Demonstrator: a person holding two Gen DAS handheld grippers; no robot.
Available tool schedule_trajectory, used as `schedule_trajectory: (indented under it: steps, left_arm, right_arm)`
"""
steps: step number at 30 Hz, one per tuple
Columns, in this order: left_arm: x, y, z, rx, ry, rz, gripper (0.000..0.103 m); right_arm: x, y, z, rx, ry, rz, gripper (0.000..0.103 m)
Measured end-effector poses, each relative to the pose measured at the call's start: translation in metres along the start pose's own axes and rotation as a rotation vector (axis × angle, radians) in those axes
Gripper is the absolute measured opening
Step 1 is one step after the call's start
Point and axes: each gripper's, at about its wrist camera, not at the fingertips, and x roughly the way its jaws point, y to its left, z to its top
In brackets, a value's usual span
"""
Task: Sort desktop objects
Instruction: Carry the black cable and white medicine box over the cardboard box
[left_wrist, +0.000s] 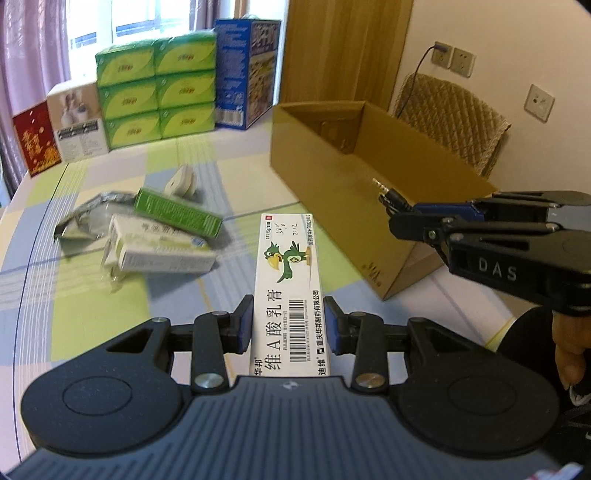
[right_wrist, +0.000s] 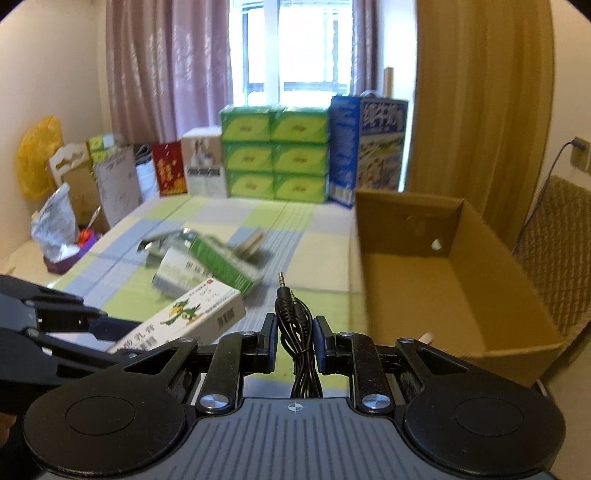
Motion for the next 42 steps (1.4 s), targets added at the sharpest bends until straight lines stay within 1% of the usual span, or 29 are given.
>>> schedule_trajectory:
  steps: [5,10,21,25,31,35,42]
  left_arm:
    - [-0.004,-0.017,0.015,0.019,-0.021,-0.020,0.033]
    - [0.000,-0.035,0.026,0.041,-0.030,-0.048,0.033]
    - [0.025,-0.073,0.064,0.069,-0.055,-0.109,0.033]
    - [0.039,-0.083,0.077,0.068,-0.057,-0.123,0.033]
    - [0.064,-0.091,0.099,0.056,-0.054,-0.146,0.033]
    - [0.082,-0.093,0.110,0.022,-0.040,-0.169,0.033]
    - [0.105,-0.097,0.117,0.013,-0.016,-0.162,0.033]
  right_arm:
    - [-0.016,-0.017,0.012,0.022,-0.033,-0.027,0.017]
    - [-0.027,-0.040,0.020,0.048,-0.049,-0.061,0.017]
    - [-0.025,-0.108,0.039,0.108,-0.067,-0.149,0.017]
    - [-0.018,-0.134,0.044,0.132,-0.057,-0.161,0.017]
    - [0.009,-0.164,0.049,0.173,-0.012,-0.159,0.017]
    - [0.023,-0.175,0.050,0.186,0.010,-0.161,0.017]
    - [0.041,-0.185,0.050,0.193,0.033,-0.161,0.017]
